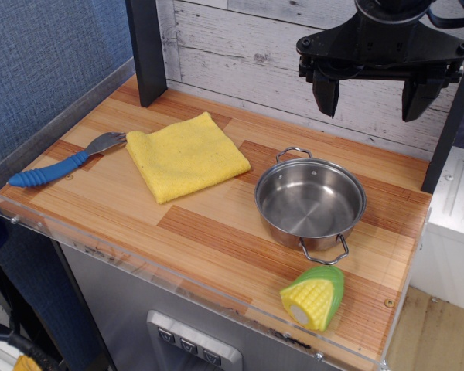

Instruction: Move and place the yellow cloth at the center bottom of the table.

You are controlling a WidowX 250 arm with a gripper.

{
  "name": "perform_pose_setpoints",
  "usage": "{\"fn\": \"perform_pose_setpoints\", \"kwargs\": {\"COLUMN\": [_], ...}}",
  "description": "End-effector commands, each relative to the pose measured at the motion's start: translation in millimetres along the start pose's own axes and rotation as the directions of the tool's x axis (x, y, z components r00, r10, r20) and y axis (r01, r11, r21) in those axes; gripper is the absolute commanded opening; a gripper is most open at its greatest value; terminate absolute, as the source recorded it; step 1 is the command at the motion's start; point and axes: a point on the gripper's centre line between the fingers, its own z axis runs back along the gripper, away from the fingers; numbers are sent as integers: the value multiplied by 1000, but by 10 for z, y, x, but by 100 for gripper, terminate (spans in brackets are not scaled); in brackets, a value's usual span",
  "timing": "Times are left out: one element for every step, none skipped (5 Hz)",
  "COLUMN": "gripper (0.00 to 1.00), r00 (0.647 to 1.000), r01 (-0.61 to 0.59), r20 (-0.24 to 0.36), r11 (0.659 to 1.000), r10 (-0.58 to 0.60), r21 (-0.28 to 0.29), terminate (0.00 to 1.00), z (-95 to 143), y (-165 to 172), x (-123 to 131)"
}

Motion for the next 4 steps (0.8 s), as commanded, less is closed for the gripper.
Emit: {"fn": "perform_pose_setpoints", "kwargs": {"gripper": [100,100,100,100], "r00": [1000,999,996,987], "r01": [0,-35,-91,-155], "r20": [0,34,-1,-36], "r11": [1000,999,995,986], "r10": [0,35,92,158], "r21": [0,0,43,56], "terminate": [0,0,0,0], "z": [0,17,-73,-183], "y": [0,475,905,1166], "x": [0,164,188,173]}}
